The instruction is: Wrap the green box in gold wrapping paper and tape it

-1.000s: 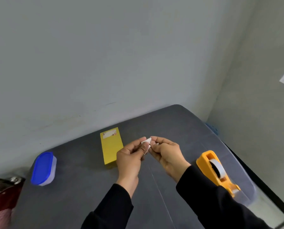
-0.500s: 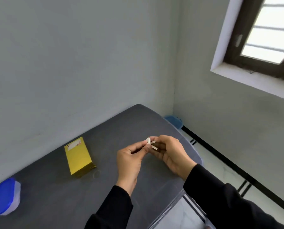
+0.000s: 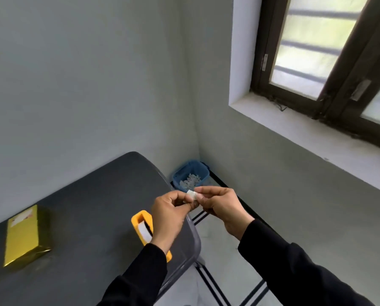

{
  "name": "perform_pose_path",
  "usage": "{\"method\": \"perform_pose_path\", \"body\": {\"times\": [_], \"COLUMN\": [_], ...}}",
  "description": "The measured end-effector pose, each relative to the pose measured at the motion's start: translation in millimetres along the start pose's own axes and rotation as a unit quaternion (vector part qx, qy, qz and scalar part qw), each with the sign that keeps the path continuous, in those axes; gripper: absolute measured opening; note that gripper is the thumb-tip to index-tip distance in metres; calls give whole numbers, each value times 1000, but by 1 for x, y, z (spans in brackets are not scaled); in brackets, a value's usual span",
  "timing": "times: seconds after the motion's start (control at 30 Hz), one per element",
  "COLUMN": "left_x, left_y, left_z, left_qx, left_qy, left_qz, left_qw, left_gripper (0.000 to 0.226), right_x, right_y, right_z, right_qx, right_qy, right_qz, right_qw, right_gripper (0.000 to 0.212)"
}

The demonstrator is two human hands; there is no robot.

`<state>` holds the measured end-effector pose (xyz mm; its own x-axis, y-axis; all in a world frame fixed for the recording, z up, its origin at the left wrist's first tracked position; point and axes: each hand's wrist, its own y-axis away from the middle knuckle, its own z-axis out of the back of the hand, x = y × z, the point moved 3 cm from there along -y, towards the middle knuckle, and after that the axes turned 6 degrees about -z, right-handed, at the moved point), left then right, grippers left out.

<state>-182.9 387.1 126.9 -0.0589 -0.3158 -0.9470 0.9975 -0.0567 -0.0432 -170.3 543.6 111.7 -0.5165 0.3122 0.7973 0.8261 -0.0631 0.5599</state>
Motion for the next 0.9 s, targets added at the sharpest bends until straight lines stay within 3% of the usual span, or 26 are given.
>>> {"method": "perform_pose_path", "body": {"times": [0.1, 0.27, 0.37, 0.5, 0.73, 0.9], "left_x": [0, 14, 39, 91, 179, 285], "left_y": [-24, -82, -126, -210, -346, -420], "left_z": [-33, -69, -83, -102, -122, -125], "left_qx": [3, 21, 21, 4, 17, -75], "left_qy": [-29, -24, -3, -9, -61, -68], "left_qz": [-15, -6, 38, 98, 190, 313], "left_qw": [999, 999, 999, 995, 980, 944], "left_gripper": [20, 9, 10, 23, 37, 37], "right_x": [20, 46, 60, 72, 70, 8], "right_y": [-32, -102, -151, -246, -417, -570], "right_z": [28, 49, 51, 45, 24, 15], "right_qx": [-2, 7, 15, 2, -96, -132], "right_qy": [39, 4, -29, 39, 153, 223], "right_qz": [-14, -79, -119, -126, -180, -185], "right_qw": [999, 997, 992, 991, 967, 948], "right_gripper": [12, 19, 16, 12, 9, 9]}}
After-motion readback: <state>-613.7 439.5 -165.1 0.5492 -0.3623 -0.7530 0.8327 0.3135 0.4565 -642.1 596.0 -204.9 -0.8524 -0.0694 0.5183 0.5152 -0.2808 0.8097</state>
